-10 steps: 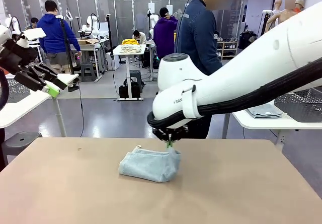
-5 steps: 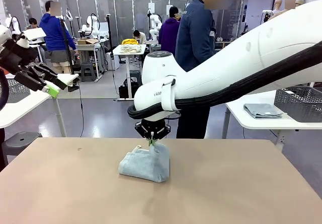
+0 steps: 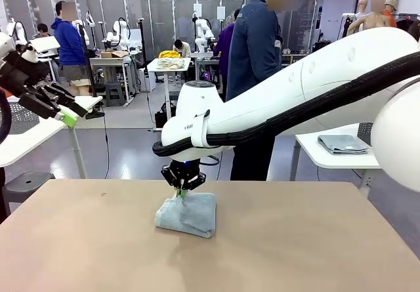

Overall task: Fold the towels and place them in the basket.
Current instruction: When a person lays out a Towel with hook on the table, fold it in half twice.

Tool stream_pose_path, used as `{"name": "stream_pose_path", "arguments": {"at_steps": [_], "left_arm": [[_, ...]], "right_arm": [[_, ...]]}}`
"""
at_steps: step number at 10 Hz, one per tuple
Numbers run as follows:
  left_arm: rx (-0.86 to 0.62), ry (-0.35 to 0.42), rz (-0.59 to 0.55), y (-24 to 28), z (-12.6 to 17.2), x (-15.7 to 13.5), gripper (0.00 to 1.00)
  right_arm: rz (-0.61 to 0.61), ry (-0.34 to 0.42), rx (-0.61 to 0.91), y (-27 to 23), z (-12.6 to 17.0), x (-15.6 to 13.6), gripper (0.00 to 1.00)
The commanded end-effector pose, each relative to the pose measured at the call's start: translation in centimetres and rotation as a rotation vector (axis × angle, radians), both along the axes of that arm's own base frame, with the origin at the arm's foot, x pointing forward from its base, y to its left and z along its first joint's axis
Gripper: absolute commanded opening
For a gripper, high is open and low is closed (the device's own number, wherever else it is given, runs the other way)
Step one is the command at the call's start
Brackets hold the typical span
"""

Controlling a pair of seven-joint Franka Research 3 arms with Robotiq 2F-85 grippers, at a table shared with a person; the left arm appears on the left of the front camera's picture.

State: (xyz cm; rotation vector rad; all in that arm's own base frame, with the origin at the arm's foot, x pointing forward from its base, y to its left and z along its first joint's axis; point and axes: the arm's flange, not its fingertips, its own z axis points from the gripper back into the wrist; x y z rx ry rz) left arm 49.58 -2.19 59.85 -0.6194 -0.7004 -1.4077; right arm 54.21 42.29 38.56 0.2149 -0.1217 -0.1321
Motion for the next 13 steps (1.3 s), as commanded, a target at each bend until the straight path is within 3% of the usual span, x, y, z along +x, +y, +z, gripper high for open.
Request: {"name": "stream_pose_path", "arguments": {"at_steps": [1, 5, 6, 7, 8, 9, 10, 11, 13], "left_arm": [[-0.004, -0.007, 0.001, 0.0, 0.0, -0.3, 0.78], [-0.004, -0.007, 0.001, 0.0, 0.0, -0.3, 0.78], [-0.004, -0.007, 0.001, 0.0, 0.0, -0.3, 0.78], [-0.004, -0.007, 0.001, 0.0, 0.0, -0.3, 0.78], [-0.004, -0.007, 0.001, 0.0, 0.0, -0.3, 0.78], [-0.004, -0.007, 0.001, 0.0, 0.0, -0.3, 0.78], [-0.004, -0.007, 0.001, 0.0, 0.0, -0.3, 0.78], [-0.004, -0.007, 0.001, 0.0, 0.0, -0.3, 0.78], [-0.004, -0.007, 0.001, 0.0, 0.0, -0.3, 0.78]], "right_arm": [[-0.065, -0.028, 0.023, 0.7, -0.4, 0.3, 0.00], [-0.116, -0.061, 0.038, 1.1, -1.5, 1.4, 0.00], [-0.124, -0.074, 0.049, 1.1, -1.6, 1.5, 0.25], [-0.131, -0.084, 0.073, 0.9, -1.6, 1.5, 0.25], [-0.134, -0.102, 0.089, 0.8, -1.5, 1.4, 0.45], [-0.136, -0.112, 0.106, 0.6, -1.4, 1.2, 0.28], [-0.129, -0.108, 0.119, 0.1, -1.2, 0.9, 0.65], [-0.116, -0.098, 0.112, -0.7, -1.0, 0.3, 0.39], [-0.007, -0.065, 0.046, -5.0, -0.1, -1.8, 0.39]]}}
